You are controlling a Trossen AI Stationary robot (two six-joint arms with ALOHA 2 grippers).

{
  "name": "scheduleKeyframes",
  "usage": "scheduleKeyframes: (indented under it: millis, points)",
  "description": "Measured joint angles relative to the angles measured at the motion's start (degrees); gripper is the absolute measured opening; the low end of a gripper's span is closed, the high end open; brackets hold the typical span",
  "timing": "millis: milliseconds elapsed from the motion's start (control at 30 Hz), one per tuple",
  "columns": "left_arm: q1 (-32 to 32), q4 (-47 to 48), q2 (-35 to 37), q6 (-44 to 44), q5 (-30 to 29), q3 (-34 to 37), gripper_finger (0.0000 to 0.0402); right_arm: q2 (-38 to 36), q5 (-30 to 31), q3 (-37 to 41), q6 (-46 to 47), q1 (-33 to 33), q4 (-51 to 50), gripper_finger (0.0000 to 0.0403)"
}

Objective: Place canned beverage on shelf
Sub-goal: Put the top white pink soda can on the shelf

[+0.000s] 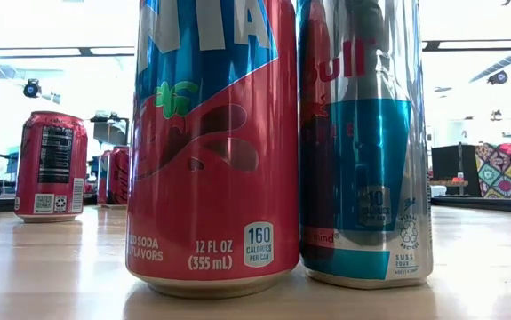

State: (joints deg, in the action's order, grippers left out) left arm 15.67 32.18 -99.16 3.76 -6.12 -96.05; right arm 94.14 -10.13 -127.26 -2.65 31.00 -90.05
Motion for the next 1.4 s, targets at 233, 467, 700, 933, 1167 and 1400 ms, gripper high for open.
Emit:
scheduleKeyframes:
  millis: [233,467,700,933,1167,1400]
  points:
    - [0.0,1.29,-8.98,-2.01,5.45,-11.98,0.0301,-2.99,-1.89,1.78,-1.44,-0.72,0.0,0.0247]
    - [0.07,1.98,-14.64,-3.49,10.5,-19.63,0.0295,-6.41,-1.81,5.29,-2.13,-1.09,0.15,0.0247]
    - [-0.14,8.66,-20.99,-3.73,10.15,-29.52,0.0285,-8.1,-1.27,9.6,-3.02,-1.11,0.51,0.0247]
    - [-0.29,11.35,-26.35,-4.96,12.28,-39.13,0.0299,-8.32,-2.03,10.05,-3.53,-1.16,1.06,0.0247]
    - [-0.25,11.44,-26.16,-4.49,12.75,-37.66,0.0292,-8.71,-2.33,10.05,-3.62,-1.16,1.67,0.0247]
    - [-0.18,11.34,-26.16,-4.75,12.69,-38.07,0.0232,-8.76,-2.27,10.05,-3.55,-1.14,2.19,0.0254]
